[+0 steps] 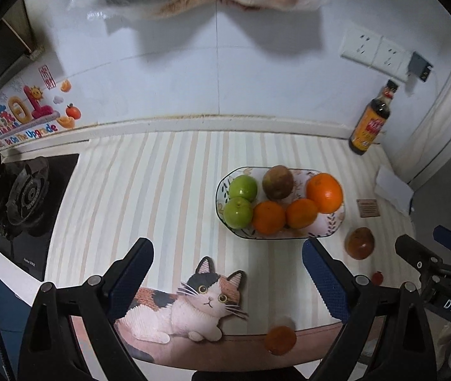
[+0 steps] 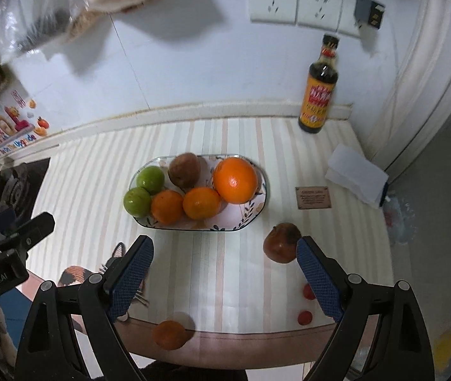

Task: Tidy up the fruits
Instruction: 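Withdraw both open tools and reach toward the small orange and brown pear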

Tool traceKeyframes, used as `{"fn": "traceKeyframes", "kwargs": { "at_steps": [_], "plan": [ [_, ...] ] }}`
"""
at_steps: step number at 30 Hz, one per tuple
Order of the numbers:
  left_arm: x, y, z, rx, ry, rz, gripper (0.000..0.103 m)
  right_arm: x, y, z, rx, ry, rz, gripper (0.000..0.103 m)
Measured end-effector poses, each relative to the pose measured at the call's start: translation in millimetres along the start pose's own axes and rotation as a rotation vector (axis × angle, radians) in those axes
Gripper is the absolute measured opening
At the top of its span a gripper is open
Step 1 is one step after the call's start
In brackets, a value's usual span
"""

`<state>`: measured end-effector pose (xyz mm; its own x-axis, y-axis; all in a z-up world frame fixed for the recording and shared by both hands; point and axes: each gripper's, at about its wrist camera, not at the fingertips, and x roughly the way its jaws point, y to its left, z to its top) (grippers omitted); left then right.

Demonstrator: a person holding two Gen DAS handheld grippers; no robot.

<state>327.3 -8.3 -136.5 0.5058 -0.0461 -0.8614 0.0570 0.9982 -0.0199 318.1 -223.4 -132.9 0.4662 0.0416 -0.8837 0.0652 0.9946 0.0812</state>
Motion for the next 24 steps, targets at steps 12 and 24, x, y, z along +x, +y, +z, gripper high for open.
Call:
{"fn": "traceKeyframes", "kwargs": {
  "at_steps": [12, 24],
  "plan": [
    [-53, -10, -20, 0.034, -0.087, -0.028, 0.096, -73, -2, -20, 0.008, -0.109, 0.008, 0.094],
    [-41, -21, -28, 0.042, -0.037, -0.065, 0.099, -76, -17, -33, 0.075, -0.096, 0.04, 0.095]
  ]
}}
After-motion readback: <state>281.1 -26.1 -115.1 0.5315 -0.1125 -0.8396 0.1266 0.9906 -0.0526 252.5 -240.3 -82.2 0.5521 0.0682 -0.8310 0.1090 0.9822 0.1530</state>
